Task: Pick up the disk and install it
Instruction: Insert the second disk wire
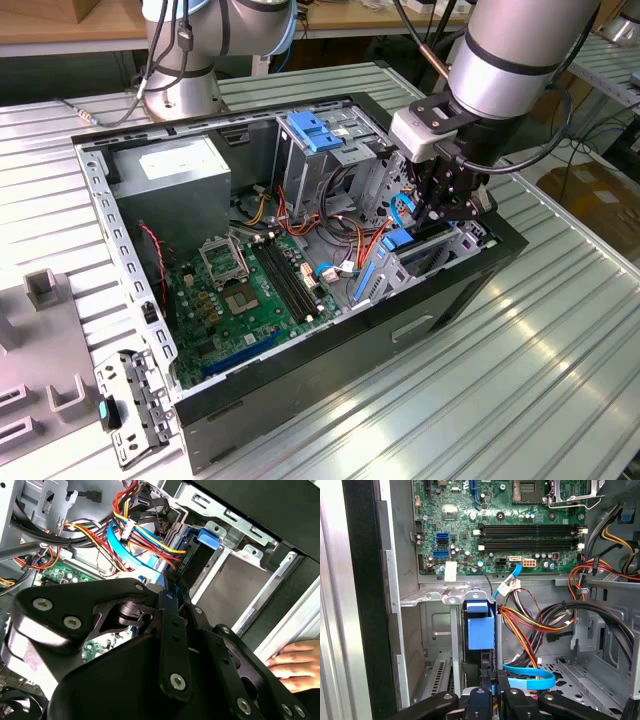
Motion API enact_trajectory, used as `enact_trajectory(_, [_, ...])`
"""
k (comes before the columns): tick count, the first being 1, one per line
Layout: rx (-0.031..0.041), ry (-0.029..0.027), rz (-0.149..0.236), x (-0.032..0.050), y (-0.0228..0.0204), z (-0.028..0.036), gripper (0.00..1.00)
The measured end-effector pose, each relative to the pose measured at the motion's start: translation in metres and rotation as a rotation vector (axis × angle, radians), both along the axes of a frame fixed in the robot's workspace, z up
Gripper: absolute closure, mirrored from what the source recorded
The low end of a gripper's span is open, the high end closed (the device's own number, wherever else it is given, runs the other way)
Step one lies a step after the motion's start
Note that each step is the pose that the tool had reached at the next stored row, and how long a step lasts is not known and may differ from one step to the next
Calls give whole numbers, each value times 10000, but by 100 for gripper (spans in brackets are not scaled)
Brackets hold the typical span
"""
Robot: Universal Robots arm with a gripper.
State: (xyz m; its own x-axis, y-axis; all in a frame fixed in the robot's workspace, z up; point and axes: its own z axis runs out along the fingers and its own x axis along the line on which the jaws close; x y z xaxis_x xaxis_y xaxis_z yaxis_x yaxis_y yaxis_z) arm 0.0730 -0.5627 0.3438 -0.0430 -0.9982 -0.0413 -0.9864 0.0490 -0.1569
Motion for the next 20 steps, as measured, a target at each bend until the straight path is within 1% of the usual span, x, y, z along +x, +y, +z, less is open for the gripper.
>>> enact_trajectory(1, [0,0,0,0,0,-8,84])
enact_trajectory(3, [-7,9,0,0,0,-46,84])
enact_trajectory(4, [-9,10,0,0,0,-52,84])
enact_trajectory(12, [-2,10,0,0,0,-62,84])
enact_trajectory(14, [11,7,1,0,0,-69,83])
enact_trajectory(15, [9,7,1,0,0,-60,76])
enact_trajectory(16, [2,8,1,0,0,-41,76])
enact_trajectory(18, [-1,9,0,0,0,52,76])
enact_trajectory(20, [-1,9,0,0,0,131,76])
